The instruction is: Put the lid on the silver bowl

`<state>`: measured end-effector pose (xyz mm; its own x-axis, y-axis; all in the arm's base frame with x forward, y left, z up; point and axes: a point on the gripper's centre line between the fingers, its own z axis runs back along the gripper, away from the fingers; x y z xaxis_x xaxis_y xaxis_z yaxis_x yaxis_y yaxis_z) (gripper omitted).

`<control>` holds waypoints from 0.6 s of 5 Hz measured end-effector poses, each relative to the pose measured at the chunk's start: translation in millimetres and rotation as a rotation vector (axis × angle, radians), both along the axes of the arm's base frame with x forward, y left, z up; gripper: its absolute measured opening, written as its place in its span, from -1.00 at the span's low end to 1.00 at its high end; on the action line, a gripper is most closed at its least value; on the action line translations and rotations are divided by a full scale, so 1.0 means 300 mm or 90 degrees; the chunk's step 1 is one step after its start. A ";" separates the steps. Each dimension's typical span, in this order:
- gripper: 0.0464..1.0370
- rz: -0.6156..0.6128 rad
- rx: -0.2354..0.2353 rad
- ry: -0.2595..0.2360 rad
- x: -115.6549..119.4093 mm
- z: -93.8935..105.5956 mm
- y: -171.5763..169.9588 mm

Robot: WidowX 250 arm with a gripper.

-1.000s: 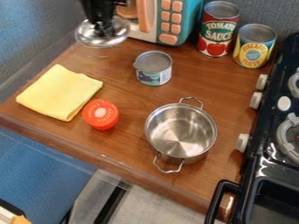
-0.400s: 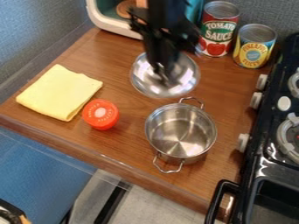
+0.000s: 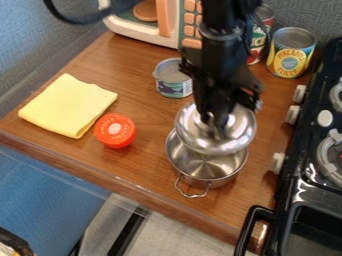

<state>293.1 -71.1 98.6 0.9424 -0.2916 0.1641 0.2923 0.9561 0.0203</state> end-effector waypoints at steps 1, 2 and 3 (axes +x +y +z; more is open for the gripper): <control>-0.52 -0.006 0.012 0.014 -0.003 -0.039 0.003; -0.52 -0.005 0.021 0.025 -0.005 -0.069 0.013; -0.52 -0.009 0.033 0.034 -0.019 -0.083 0.024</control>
<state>287.5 -63.9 73.6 0.9451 -0.3117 0.0981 0.3076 0.9500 0.0542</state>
